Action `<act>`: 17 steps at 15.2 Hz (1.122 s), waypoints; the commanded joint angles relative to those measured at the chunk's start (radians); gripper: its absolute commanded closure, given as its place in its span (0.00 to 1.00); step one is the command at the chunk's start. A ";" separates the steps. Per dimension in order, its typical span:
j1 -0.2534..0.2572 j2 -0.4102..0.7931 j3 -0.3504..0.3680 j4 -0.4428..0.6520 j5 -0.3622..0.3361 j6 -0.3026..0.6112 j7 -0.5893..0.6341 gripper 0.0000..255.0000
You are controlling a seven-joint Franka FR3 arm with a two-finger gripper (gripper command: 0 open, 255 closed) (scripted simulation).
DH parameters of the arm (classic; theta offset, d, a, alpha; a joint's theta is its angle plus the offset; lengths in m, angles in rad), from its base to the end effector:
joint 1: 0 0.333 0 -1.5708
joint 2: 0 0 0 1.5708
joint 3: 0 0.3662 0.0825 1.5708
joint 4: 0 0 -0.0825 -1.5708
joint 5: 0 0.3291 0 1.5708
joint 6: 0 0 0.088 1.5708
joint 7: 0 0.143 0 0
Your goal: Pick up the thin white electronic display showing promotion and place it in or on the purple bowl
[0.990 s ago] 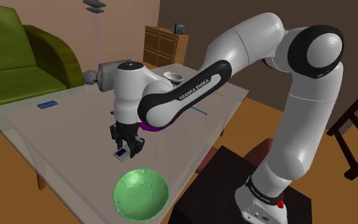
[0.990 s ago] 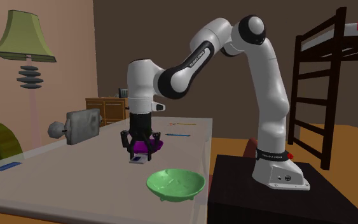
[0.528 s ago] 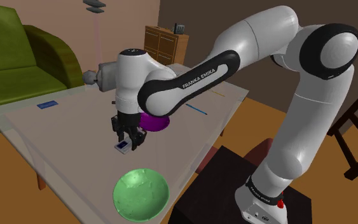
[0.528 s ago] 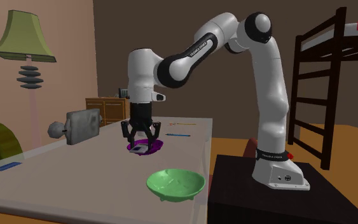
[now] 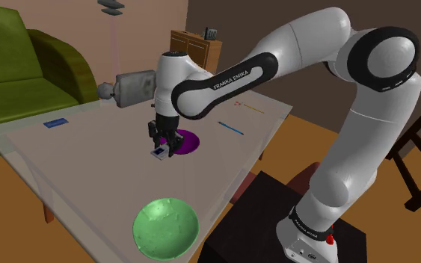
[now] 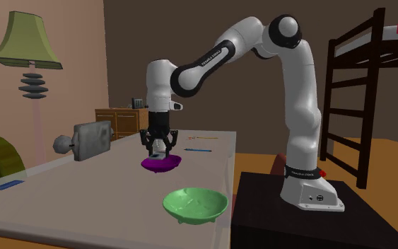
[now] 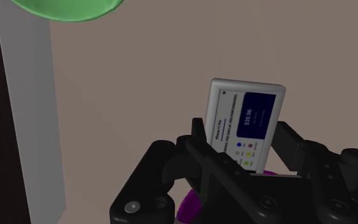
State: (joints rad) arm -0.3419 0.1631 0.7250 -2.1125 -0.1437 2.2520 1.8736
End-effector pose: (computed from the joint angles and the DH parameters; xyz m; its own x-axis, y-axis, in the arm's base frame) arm 0.4963 0.1791 0.4061 0.1614 -0.9869 -0.0011 -0.9866 -0.1614 -0.0221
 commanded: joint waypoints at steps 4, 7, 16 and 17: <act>-0.067 0.016 -0.044 0.029 -0.002 -0.012 -0.114 1.00; -0.104 0.035 -0.071 0.057 -0.009 -0.021 -0.178 1.00; -0.171 0.121 -0.136 0.145 -0.049 -0.033 -0.295 1.00; -0.169 0.128 -0.138 0.140 -0.055 -0.022 -0.291 1.00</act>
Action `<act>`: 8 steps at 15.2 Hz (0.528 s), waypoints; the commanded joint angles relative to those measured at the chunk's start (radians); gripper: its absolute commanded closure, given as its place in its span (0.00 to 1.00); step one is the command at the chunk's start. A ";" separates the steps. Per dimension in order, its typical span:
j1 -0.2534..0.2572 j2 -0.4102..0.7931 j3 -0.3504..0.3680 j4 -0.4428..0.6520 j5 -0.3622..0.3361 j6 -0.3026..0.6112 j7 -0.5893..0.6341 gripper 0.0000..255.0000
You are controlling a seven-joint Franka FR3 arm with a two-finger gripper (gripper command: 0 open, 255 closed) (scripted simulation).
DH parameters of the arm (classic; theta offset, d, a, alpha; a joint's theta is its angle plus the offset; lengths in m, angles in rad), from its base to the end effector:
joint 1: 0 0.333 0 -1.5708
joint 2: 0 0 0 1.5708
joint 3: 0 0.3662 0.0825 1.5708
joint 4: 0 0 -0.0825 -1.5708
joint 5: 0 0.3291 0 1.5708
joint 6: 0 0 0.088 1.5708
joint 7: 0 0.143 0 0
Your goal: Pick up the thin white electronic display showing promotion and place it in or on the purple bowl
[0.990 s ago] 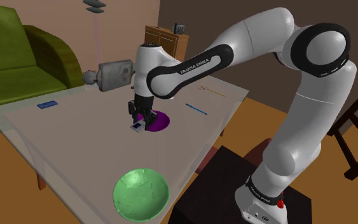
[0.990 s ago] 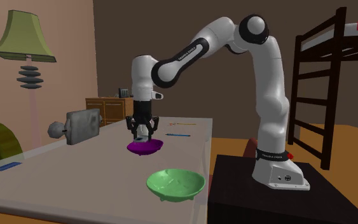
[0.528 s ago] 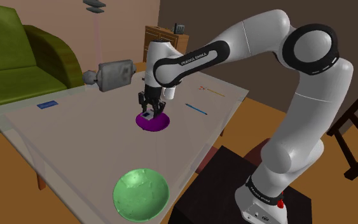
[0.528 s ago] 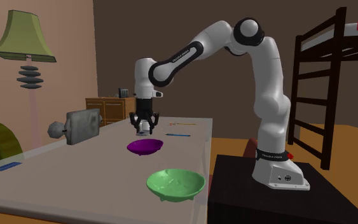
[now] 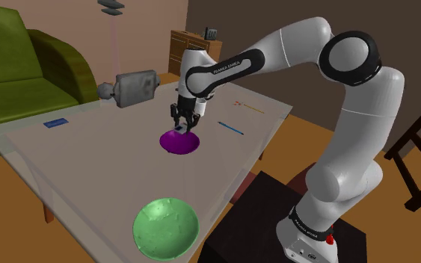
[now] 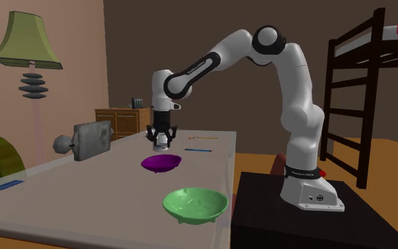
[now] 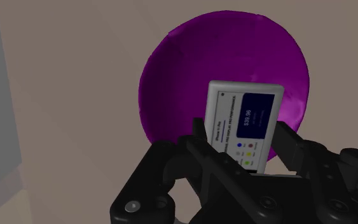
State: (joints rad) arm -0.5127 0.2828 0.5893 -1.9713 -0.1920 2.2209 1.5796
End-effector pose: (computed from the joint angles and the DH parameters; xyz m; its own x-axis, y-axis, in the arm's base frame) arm 0.5705 0.0114 0.3964 0.1623 -0.9867 -0.0010 -0.9865 -0.1623 -0.0215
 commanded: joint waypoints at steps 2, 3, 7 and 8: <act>0.006 0.025 -0.008 -0.010 -0.019 0.031 0.011 1.00; 0.008 0.033 -0.011 -0.014 -0.026 0.042 0.015 1.00; 0.019 0.067 -0.024 -0.029 -0.053 0.084 0.033 1.00; 0.021 0.076 -0.028 -0.032 -0.060 0.095 0.037 1.00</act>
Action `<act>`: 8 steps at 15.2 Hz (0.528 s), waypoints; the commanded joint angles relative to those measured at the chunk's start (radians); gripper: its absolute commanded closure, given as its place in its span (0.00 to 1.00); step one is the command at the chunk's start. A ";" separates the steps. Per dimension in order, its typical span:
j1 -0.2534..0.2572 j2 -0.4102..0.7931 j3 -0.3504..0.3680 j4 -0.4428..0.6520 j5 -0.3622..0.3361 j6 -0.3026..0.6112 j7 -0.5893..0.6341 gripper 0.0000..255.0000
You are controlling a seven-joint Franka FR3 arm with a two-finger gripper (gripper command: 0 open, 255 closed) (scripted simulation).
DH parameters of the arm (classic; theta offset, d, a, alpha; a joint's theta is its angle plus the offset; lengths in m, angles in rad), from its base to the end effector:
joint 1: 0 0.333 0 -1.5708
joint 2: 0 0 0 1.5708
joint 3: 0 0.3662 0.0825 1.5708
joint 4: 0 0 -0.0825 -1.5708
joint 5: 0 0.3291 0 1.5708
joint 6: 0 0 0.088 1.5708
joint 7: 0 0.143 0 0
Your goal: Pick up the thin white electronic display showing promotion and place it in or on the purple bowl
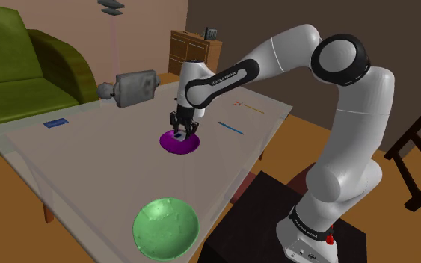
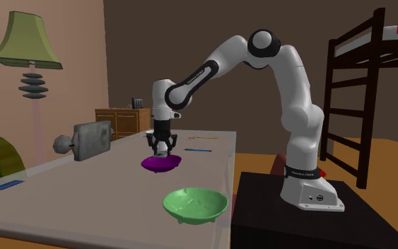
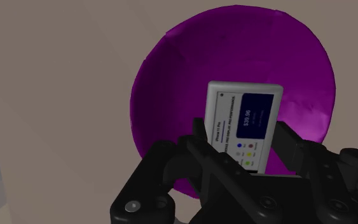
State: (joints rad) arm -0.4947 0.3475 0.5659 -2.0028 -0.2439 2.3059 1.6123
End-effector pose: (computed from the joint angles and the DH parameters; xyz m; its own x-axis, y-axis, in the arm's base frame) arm 0.5764 0.0091 0.3575 0.1630 -0.9866 -0.0010 -0.9864 -0.1629 -0.0213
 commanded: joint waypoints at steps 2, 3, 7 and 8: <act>0.009 0.029 -0.012 -0.005 -0.023 0.030 0.014 1.00; 0.013 0.041 -0.017 -0.008 -0.032 0.044 0.021 1.00; 0.014 0.041 -0.017 -0.008 -0.032 0.044 0.020 1.00; 0.014 0.041 -0.017 -0.008 -0.032 0.044 0.020 1.00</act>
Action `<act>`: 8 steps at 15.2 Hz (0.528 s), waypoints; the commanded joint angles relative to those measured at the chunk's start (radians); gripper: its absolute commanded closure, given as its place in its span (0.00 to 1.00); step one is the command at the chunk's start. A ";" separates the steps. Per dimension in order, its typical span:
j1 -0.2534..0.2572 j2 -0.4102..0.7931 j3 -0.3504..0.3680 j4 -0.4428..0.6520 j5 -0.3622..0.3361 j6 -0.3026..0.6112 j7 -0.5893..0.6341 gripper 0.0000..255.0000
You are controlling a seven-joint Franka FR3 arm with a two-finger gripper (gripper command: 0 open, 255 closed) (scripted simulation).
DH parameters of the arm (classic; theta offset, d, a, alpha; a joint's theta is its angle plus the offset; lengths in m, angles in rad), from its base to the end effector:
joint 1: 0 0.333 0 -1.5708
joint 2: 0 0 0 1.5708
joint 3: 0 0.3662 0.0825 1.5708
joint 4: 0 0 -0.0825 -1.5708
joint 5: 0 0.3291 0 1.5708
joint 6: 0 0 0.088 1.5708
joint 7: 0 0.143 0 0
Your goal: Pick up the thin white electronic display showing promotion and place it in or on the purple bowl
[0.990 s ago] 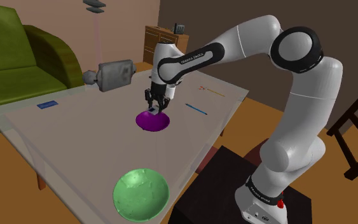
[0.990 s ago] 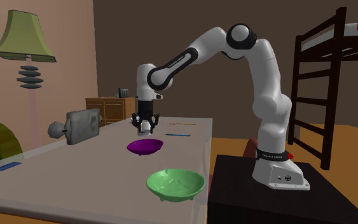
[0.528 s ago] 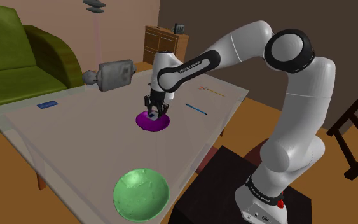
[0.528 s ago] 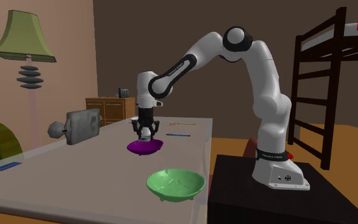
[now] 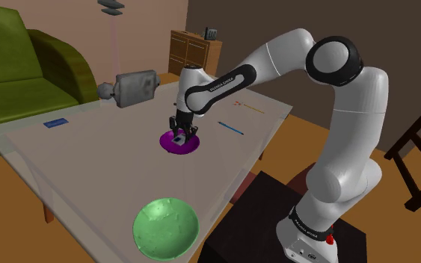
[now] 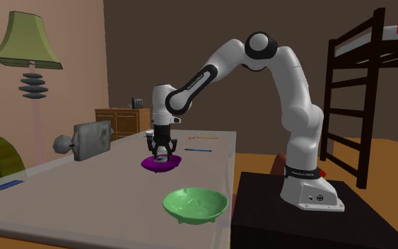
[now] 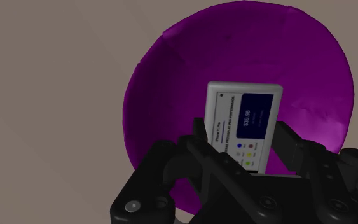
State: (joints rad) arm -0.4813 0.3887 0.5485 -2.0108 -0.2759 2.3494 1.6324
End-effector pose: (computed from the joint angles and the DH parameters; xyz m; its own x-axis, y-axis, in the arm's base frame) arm 0.5808 0.0077 0.3358 0.1630 -0.9866 -0.0009 -0.9864 -0.1630 -0.0216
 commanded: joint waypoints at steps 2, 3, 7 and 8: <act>0.000 0.000 0.000 0.000 0.000 0.001 0.000 1.00; 0.000 0.000 0.000 0.000 0.000 0.001 0.000 1.00; 0.000 0.000 0.000 0.000 0.000 0.001 0.000 0.00; 0.000 0.000 0.000 0.000 0.000 0.001 0.000 0.00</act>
State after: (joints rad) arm -0.4812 0.3889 0.5484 -2.0112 -0.2762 2.3501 1.6328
